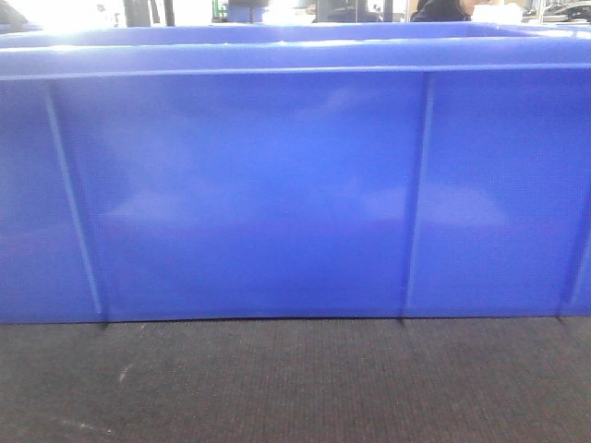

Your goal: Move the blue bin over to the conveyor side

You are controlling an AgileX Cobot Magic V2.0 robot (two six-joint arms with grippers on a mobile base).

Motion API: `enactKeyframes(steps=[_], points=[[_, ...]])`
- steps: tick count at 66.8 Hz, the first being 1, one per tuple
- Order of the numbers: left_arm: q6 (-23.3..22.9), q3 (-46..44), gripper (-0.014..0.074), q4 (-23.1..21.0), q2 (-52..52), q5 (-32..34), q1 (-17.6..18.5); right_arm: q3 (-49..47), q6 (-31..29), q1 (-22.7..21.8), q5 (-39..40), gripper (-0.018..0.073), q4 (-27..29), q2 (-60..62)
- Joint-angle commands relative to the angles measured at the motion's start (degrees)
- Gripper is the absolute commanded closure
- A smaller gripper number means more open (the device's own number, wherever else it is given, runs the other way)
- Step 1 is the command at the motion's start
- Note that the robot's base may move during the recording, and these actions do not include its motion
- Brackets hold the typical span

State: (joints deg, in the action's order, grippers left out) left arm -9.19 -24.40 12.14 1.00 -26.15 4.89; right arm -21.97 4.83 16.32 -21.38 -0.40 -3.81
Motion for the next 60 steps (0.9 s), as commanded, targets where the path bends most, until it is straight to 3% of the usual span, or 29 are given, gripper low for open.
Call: enactKeyframes(steps=[1, 38, 47, 53, 60], points=[[0.04, 0.16, 0.0612, 0.19, -0.33, 1.53, -0.17, 0.16, -0.34, -0.27, 1.64, 0.0637, -0.41, 0.33], [0.04, 0.27, 0.0612, -0.01, -0.33, 1.12, -0.40, 0.16, -0.34, -0.27, 1.64, 0.0637, -0.41, 0.33], [0.81, 1.52, 0.0612, -3.95, -1.00, 1.10, -2.93, 0.16, -0.34, -0.27, 1.64, 0.0637, -0.41, 0.33], [7.80, 4.73, 0.0612, -8.23, -1.00, 3.12, -5.12, 0.16, -0.34, -0.27, 1.64, 0.0637, -0.41, 0.33], [9.19, 10.85, 0.0612, -10.81, -1.00, 8.84, -7.08, 0.16, -0.34, -0.27, 1.75, 0.0637, -0.41, 0.33]])
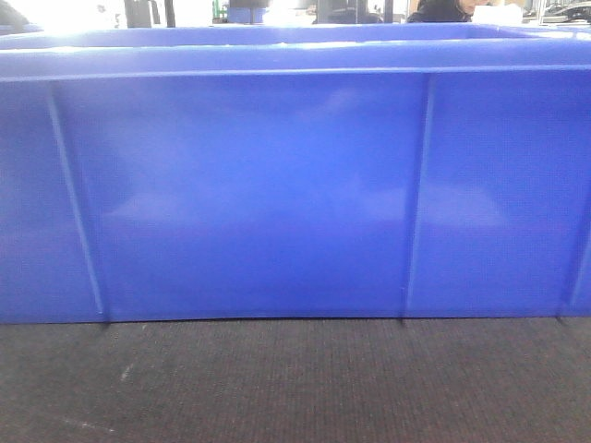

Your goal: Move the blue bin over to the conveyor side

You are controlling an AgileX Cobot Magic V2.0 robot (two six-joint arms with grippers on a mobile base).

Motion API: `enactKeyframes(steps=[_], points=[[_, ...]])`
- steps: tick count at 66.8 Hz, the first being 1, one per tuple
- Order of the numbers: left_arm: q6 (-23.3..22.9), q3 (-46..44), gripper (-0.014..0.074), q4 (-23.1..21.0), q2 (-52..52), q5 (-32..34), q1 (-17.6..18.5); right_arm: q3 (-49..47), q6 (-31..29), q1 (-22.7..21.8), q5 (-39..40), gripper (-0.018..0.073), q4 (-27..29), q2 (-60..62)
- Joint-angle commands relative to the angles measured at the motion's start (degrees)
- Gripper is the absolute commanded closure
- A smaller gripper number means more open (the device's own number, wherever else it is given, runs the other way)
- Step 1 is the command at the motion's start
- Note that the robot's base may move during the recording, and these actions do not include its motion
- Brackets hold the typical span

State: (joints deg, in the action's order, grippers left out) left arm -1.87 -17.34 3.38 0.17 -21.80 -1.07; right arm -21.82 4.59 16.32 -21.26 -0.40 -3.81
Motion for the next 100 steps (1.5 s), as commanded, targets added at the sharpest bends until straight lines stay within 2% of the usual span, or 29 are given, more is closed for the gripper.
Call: enactKeyframes(steps=[1, 15, 18, 21, 88, 95, 100], points=[[1.87, 4.63, 0.0612, -2.05, -0.17, 5.99, -1.07, 0.01, -0.09, -0.27, 1.63, 0.0637, -0.41, 0.33], [1.87, 17.34, 0.0612, -2.05, -0.17, 24.34, -1.07, 0.01, -0.09, -0.27, 1.63, 0.0637, -0.41, 0.33], [1.87, 17.34, 0.0612, -2.05, -0.17, 26.78, -1.07, 0.01, -0.09, -0.27, 1.63, 0.0637, -0.41, 0.33], [1.87, 17.34, 0.0612, -2.05, -0.17, 23.99, -1.07, 0.01, -0.09, -0.27, 1.63, 0.0637, -0.41, 0.33], [1.87, 17.34, 0.0612, -2.05, -0.17, 24.33, -1.07, 0.01, -0.09, -0.27, 1.84, 0.0637, -0.41, 0.45], [1.87, 17.34, 0.0612, -2.05, -0.17, 24.33, -1.07, 0.11, -1.57, -2.44, 3.03, 0.0637, -0.21, 0.44], [1.87, 17.34, 0.0612, -2.05, -0.17, 24.33, -1.07, 0.34, -6.70, -5.95, 3.96, 0.0637, 3.42, 0.44]])
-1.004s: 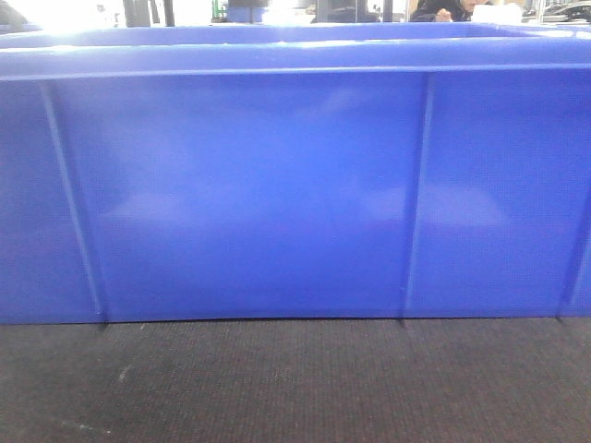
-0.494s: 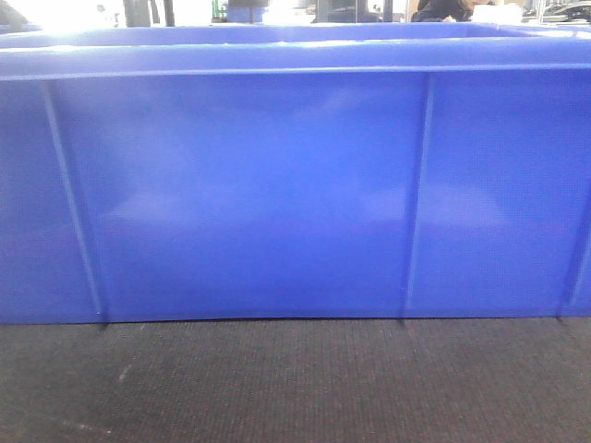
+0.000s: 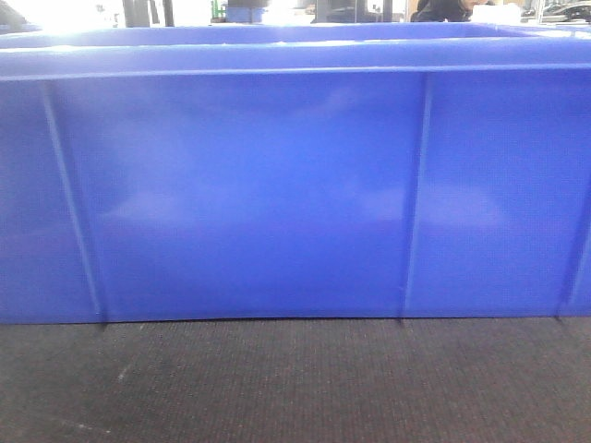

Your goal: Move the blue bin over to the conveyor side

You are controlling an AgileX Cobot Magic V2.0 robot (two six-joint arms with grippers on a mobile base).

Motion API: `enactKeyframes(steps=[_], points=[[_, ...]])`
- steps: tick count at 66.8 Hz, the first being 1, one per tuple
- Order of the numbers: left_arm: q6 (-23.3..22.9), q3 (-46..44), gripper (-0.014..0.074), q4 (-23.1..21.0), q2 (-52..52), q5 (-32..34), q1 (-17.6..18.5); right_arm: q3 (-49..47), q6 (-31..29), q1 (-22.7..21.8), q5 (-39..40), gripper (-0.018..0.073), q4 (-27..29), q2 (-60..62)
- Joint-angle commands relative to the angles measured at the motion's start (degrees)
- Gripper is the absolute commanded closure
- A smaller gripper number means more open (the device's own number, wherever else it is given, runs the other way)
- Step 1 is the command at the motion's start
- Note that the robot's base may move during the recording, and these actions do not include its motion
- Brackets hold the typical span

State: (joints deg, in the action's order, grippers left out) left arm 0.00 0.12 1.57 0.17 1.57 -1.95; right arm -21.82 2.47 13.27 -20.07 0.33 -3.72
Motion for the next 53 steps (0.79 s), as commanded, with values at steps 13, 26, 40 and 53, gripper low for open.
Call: enactKeyframes(steps=[13, 26, 40, 53], points=[[0.00, -0.12, 0.0612, -0.25, -0.17, 0.96, -0.20, 7.77, -7.94, -10.86, 7.42, 0.0637, 7.58, 0.77], [0.00, -0.12, 0.0612, -0.25, -0.17, 0.96, -0.20, 18.41, -7.94, -12.17, 16.11, 0.0637, 7.73, 3.72], [0.00, -0.12, 0.0612, -0.25, -0.17, 0.96, -0.20, 21.82, -7.94, -12.17, 20.07, 0.0637, 7.73, 3.72], [0.00, -0.12, 0.0612, -0.25, -0.17, 0.96, -0.20, 21.82, -7.94, -12.17, 20.07, 0.0637, 7.73, 3.72]])
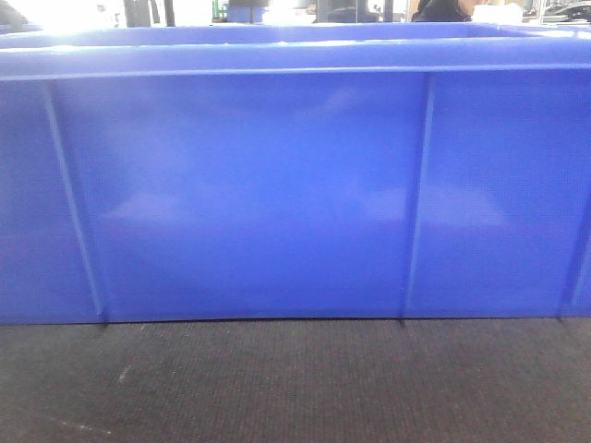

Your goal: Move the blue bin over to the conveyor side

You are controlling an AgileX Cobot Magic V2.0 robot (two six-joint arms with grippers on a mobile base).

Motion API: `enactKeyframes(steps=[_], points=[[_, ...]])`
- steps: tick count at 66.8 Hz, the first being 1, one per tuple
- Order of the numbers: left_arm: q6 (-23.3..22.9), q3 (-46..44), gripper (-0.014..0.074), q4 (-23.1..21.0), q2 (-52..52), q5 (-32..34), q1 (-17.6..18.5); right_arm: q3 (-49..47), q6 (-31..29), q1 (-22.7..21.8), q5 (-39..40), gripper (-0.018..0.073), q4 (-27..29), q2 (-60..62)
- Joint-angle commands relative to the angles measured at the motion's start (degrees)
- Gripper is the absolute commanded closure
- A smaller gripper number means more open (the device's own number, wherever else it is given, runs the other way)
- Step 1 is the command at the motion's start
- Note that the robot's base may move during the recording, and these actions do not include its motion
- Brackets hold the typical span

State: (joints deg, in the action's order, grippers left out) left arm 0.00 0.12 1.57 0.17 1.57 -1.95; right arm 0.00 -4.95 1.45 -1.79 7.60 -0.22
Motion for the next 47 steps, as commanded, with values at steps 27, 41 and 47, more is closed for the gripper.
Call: enactKeyframes(steps=[27, 41, 47], points=[[0.00, -0.12, 0.0612, -0.25, -0.17, 0.96, -0.20, 0.00, -0.52, -0.35, 1.79, 0.0637, 0.46, 0.22], [0.00, -0.12, 0.0612, -0.25, -0.17, 0.96, -0.20, 0.00, -0.52, -0.35, 1.79, 0.0637, 0.46, 0.22], [0.00, -0.12, 0.0612, -0.25, -0.17, 0.96, -0.20, 0.00, -0.52, -0.35, 1.79, 0.0637, 0.46, 0.22]])
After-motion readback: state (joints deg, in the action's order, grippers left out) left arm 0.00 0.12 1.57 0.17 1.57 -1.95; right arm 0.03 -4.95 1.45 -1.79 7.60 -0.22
